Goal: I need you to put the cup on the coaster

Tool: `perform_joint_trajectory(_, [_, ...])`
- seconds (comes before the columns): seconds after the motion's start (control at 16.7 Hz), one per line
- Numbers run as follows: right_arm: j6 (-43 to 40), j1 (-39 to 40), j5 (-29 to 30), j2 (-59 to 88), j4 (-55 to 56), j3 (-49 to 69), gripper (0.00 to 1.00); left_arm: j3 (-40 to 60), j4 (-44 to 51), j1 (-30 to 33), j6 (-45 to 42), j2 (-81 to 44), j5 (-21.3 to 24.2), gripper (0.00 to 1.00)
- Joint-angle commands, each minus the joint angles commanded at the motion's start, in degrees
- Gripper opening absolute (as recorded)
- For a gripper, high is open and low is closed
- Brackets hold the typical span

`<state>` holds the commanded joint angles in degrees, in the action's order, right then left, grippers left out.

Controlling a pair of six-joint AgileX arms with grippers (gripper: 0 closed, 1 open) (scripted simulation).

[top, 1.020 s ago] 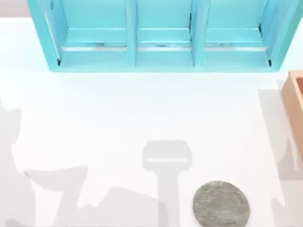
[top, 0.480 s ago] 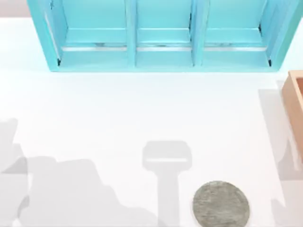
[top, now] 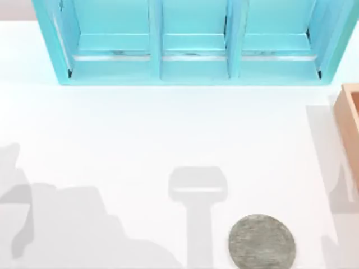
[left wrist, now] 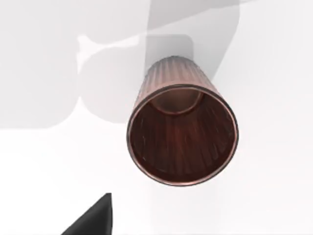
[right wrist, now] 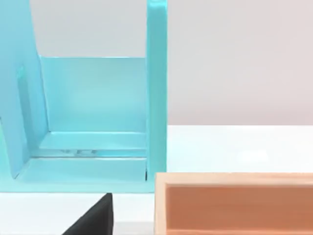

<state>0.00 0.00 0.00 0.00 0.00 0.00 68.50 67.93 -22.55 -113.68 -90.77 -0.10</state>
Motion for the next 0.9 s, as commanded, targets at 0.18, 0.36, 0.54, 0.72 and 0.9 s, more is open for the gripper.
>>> perform_joint_trajectory(0.18, [0.0, 0.0, 0.0, 0.0, 0.0, 0.0, 1.00, -6.1, -9.2, -0.1, -0.2, -2.3, 0.0, 1.00])
perform_joint_trajectory(0.36, [0.0, 0.0, 0.0, 0.0, 0.0, 0.0, 1.00, -11.7, -16.8, -0.3, -0.4, -4.3, 0.0, 1.00])
perform_joint_trajectory(0.54, [0.0, 0.0, 0.0, 0.0, 0.0, 0.0, 1.00, -13.7, -18.9, -0.4, -0.5, -5.0, 0.0, 1.00])
perform_joint_trajectory(0.72, [0.0, 0.0, 0.0, 0.0, 0.0, 0.0, 1.00, -13.7, -18.9, -0.4, -0.5, -5.0, 0.0, 1.00])
perform_joint_trajectory(0.9, [0.0, 0.0, 0.0, 0.0, 0.0, 0.0, 1.00, -13.7, -18.9, -0.4, -0.5, -5.0, 0.0, 0.77])
